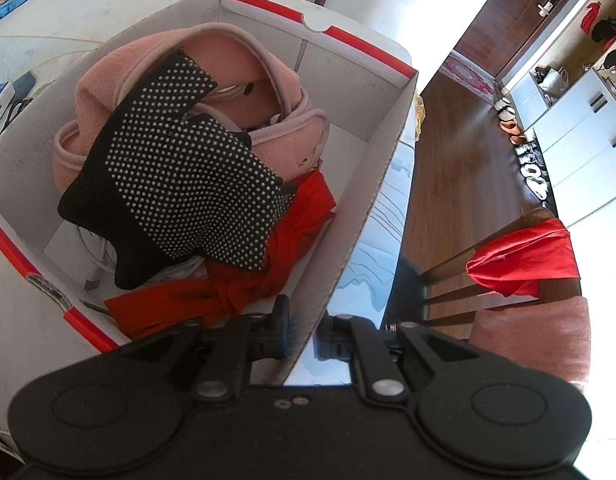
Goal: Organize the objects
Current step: 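Withdraw the left gripper from the box, then grasp the brown beaded bracelet on the mat with the left gripper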
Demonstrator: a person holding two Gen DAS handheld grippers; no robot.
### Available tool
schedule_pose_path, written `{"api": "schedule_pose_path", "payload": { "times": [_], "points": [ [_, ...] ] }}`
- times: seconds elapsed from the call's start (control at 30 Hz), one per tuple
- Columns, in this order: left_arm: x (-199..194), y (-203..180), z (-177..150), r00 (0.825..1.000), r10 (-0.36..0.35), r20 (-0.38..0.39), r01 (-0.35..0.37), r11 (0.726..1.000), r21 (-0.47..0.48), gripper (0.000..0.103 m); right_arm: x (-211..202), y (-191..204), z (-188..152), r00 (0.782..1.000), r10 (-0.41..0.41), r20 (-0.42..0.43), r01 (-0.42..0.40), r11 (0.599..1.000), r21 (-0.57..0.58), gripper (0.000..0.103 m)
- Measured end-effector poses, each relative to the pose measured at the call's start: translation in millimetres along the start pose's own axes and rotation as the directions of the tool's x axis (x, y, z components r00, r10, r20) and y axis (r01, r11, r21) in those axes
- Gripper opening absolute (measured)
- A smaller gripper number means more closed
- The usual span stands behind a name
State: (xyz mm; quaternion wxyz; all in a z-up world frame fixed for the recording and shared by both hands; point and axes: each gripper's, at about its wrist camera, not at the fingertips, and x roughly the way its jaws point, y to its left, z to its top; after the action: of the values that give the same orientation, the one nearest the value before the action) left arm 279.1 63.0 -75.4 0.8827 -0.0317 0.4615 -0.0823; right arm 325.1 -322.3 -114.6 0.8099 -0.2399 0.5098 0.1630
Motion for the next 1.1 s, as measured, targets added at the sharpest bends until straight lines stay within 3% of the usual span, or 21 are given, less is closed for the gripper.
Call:
{"api": "schedule_pose_path", "payload": {
  "times": [0.33, 0.63, 0.7, 1.03, 1.1],
  "points": [
    [60, 13, -6, 0.996, 0.066, -0.057, -0.066, 0.998, 0.005, 0.103, 0, 1, 0, 1.000, -0.002, -0.002, 0.002, 1.000, 0.002, 0.010],
    [80, 11, -5, 0.992, 0.110, -0.063, -0.108, 0.994, 0.035, 0.101, -1, 0, -1, 1.000, -0.009, -0.003, 0.009, 1.000, 0.008, 0.010],
    [80, 10, -5, 0.992, 0.107, -0.062, -0.105, 0.994, 0.033, 0.095, -1, 0, -1, 1.000, -0.009, -0.003, 0.009, 1.000, 0.009, 0.010],
    [82, 7, -4, 0.993, 0.079, -0.084, -0.078, 0.997, 0.014, 0.032, -1, 0, -1, 1.000, -0.010, -0.004, 0.010, 1.000, 0.009, 0.010],
    [82, 6, -4, 0.991, 0.093, -0.096, -0.092, 0.996, 0.013, 0.028, -1, -1, -1, 1.000, -0.010, -0.003, 0.010, 1.000, 0.009, 0.010]
  ]
}}
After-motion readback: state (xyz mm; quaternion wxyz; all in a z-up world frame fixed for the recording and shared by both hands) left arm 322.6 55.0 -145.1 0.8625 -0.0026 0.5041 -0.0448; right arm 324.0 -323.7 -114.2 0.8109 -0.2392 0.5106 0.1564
